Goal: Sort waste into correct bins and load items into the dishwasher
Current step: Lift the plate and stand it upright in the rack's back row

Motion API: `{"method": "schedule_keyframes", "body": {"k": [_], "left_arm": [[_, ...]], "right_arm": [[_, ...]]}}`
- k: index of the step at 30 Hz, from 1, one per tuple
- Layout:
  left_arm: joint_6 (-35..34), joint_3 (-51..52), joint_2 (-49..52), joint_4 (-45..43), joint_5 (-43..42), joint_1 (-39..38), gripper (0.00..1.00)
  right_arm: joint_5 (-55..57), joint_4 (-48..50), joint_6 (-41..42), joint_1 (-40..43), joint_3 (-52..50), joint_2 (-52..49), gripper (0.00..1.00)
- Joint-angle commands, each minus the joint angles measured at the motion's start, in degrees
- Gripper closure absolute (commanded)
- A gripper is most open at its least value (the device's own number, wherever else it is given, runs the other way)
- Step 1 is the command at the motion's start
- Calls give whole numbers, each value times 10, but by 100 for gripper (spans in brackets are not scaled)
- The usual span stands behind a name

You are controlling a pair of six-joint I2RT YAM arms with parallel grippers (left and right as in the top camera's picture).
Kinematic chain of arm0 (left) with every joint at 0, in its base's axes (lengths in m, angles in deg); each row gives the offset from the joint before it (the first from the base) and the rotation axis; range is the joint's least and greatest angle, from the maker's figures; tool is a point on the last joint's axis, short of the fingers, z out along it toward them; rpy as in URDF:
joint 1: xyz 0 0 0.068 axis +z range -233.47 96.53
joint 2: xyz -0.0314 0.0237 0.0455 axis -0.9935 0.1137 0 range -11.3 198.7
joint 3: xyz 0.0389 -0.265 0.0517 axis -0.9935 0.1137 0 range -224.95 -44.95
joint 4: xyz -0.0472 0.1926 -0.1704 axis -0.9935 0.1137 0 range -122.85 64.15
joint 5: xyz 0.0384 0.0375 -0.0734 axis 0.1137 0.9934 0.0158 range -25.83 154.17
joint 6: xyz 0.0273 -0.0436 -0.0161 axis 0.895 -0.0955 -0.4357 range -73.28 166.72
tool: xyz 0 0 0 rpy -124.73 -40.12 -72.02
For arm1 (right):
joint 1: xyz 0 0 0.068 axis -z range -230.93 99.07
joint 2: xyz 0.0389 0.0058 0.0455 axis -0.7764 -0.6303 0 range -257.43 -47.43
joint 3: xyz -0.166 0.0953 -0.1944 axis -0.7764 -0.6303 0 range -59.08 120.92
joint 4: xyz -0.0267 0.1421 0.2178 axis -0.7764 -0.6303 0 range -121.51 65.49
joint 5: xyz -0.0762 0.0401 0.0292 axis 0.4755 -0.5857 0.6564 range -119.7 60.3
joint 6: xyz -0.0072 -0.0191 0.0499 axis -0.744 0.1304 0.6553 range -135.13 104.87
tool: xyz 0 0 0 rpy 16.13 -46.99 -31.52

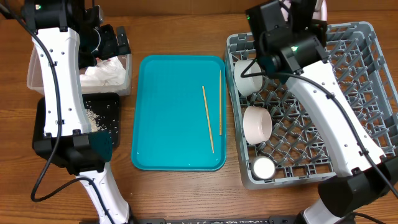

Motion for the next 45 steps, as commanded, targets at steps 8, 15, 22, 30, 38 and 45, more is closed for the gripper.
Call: {"method": "schedule_keyframes", "body": {"k": [8,15,22,30,38,45], "left_arm": [[-4,-1,-6,1,-6,-1,0],[-4,-1,-6,1,-6,-1,0],[-4,-1,-6,1,-6,-1,0],[-4,-1,-6,2,-6,-1,0],[-4,-1,-6,1,-6,-1,0],[-4,-1,-6,2,-6,-1,0]], "right_arm": [[-5,119,-83,34,-113,-3,96],[-56,163,-82,34,-162,-4,96],[-79,183,-80,34,-196,-5,96],[-126,207,-78,34,-228,-5,95],[-242,212,-78,34,-216,-3,26],[-471,119,-78,16,-82,48,11]]}}
